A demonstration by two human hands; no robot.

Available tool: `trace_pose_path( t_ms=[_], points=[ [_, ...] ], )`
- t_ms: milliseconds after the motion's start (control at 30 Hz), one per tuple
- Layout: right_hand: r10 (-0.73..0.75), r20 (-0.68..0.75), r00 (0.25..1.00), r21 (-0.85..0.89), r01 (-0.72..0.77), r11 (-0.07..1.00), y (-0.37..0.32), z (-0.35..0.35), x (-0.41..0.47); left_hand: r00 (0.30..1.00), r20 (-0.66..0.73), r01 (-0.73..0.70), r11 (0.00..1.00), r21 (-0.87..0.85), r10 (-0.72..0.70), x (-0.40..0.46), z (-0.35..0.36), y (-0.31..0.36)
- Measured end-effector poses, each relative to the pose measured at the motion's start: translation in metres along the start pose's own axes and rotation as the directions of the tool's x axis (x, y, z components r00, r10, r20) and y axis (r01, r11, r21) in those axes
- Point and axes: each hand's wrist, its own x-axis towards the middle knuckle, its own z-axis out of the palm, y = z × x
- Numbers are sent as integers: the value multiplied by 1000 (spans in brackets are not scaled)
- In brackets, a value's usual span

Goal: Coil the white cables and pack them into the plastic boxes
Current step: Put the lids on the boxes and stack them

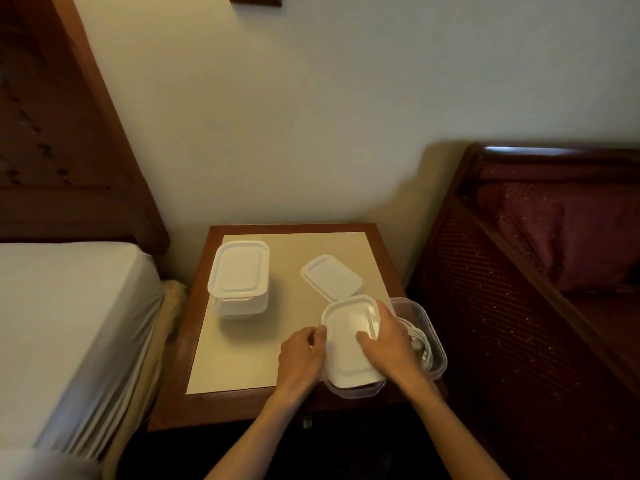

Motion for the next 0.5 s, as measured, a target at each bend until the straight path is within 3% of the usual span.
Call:
trace_pose_path(
  t_ms=[133,233,367,500],
  points=[
    [-90,-64,994,-297,68,952,-3,9,-10,997,-61,-45,995,91,51,-8,1,3],
    [-125,-28,992,-443,100,891,-13,17,-19,991,-126,-42,994,100,55,-12,-12,-2],
    [-135,37,990,-481,136,866,-28,37,-28,983,-180,7,986,164,23,-13,-43,-13],
    [-79,117,990,-345,115,931,-41,56,-34,988,-153,55,976,212,-22,-9,-61,-21]
  ],
)
